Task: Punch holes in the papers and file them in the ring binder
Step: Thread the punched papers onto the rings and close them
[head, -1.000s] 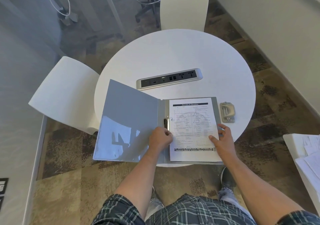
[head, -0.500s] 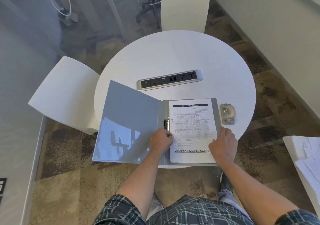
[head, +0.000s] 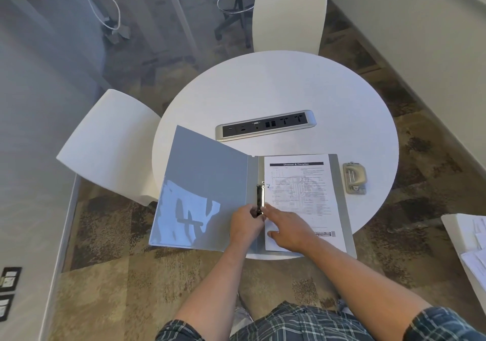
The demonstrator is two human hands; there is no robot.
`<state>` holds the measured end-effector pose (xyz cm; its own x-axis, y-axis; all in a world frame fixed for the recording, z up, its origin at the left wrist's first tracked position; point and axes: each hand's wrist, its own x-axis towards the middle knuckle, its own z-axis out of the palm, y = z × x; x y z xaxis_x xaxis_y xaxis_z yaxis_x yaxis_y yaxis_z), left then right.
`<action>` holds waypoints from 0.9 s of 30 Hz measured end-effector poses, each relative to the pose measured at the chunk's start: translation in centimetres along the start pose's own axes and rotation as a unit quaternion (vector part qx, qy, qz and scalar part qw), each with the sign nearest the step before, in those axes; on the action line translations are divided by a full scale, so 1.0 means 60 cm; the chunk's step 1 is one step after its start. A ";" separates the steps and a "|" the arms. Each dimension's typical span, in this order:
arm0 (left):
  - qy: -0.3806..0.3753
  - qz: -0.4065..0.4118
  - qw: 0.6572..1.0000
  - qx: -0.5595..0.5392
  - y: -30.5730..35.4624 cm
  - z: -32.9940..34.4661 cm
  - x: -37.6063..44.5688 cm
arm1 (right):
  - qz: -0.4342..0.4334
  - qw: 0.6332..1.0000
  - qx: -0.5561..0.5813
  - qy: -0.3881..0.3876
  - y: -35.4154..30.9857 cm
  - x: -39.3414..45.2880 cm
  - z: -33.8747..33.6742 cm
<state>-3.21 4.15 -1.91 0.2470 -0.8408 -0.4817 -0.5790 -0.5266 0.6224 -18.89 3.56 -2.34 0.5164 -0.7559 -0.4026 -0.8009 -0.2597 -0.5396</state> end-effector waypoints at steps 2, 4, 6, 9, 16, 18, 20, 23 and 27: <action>-0.004 -0.008 0.999 -0.038 -0.004 -0.003 -0.001 | 0.035 0.999 0.034 -0.009 0.000 0.006 0.005; -0.002 -0.016 0.997 -0.075 -0.006 -0.006 -0.005 | 0.064 0.996 0.069 -0.009 0.006 0.006 0.009; -0.007 -0.030 0.993 -0.116 -0.009 -0.008 -0.007 | 0.051 0.995 0.077 -0.025 0.011 0.003 0.012; -0.039 -0.029 0.992 -0.117 -0.008 -0.010 -0.009 | 0.033 0.993 0.102 -0.052 0.018 0.002 0.013; -0.091 -0.058 0.982 -0.154 -0.010 -0.011 -0.002 | 0.025 0.986 0.124 -0.106 0.025 0.009 0.006; -0.104 -0.067 0.978 -0.169 -0.014 -0.012 0.000 | 0.027 0.985 0.121 -0.117 0.028 0.010 0.009; -0.114 -0.085 0.969 -0.201 -0.018 -0.015 0.000 | 0.033 0.983 0.121 -0.130 0.029 0.013 0.012; -0.123 -0.113 0.957 -0.237 -0.024 -0.018 0.001 | 0.036 0.979 0.131 -0.155 0.028 0.017 0.010; -0.117 -0.138 0.949 -0.258 -0.032 -0.016 0.004 | 0.035 0.976 0.143 -0.161 0.031 0.022 0.012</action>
<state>-1.33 4.85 -2.63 0.1192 -0.6422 -0.7572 -0.0451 -0.7654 0.6420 -19.48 2.52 -4.40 0.5696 -0.5252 -0.6322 -0.7433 -0.0009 -0.6689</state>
